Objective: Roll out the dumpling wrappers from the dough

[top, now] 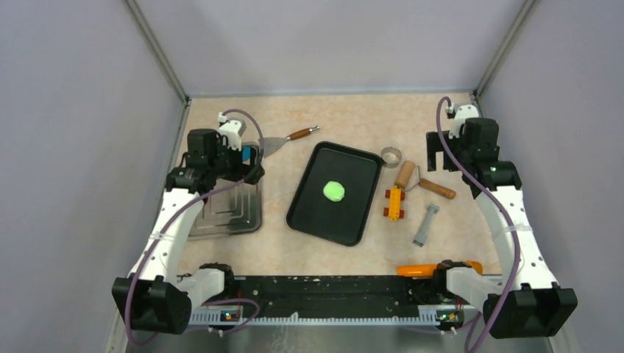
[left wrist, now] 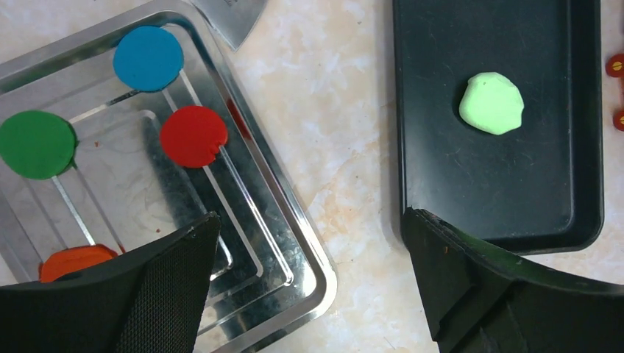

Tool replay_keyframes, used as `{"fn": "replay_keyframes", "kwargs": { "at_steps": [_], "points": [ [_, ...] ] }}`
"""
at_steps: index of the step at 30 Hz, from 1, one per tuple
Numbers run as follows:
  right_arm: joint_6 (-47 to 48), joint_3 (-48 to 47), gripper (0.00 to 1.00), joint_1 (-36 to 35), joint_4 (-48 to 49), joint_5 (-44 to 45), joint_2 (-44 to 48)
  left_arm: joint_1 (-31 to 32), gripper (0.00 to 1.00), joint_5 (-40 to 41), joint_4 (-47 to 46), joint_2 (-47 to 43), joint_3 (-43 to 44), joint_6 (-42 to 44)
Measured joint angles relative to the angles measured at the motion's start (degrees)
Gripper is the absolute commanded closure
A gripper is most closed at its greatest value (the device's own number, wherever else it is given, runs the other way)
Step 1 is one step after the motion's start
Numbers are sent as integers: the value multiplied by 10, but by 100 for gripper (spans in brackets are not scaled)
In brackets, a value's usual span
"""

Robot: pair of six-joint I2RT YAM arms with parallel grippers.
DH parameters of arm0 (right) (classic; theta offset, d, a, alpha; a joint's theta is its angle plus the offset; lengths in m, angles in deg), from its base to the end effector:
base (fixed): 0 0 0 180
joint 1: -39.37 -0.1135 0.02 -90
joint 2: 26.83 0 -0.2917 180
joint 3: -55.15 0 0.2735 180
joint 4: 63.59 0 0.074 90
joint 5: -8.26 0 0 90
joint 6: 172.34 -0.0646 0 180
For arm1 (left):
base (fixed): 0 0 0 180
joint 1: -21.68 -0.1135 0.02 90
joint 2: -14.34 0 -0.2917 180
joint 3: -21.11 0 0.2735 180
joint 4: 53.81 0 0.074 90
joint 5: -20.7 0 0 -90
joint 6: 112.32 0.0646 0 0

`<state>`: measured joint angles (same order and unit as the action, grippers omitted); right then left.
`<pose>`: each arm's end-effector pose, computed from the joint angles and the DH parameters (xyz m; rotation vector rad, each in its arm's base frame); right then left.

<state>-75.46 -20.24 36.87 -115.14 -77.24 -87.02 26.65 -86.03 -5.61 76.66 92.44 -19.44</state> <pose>0.2504 0.0059 0.3563 -0.1367 2.2017 -0.1292 0.2573 -0.0410 0.3288 0.3091 2.2220 -0.3484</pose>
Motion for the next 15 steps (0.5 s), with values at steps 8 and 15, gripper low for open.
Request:
{"fn": "replay_keyframes", "kwargs": {
  "at_steps": [8,15],
  "points": [
    [59,0,4,0,-3,-64,-4,0,1,-45,-8,5,0,3],
    [180,-24,8,0,-48,-150,-67,0,2,-122,-6,8,2,24]
  ]
}}
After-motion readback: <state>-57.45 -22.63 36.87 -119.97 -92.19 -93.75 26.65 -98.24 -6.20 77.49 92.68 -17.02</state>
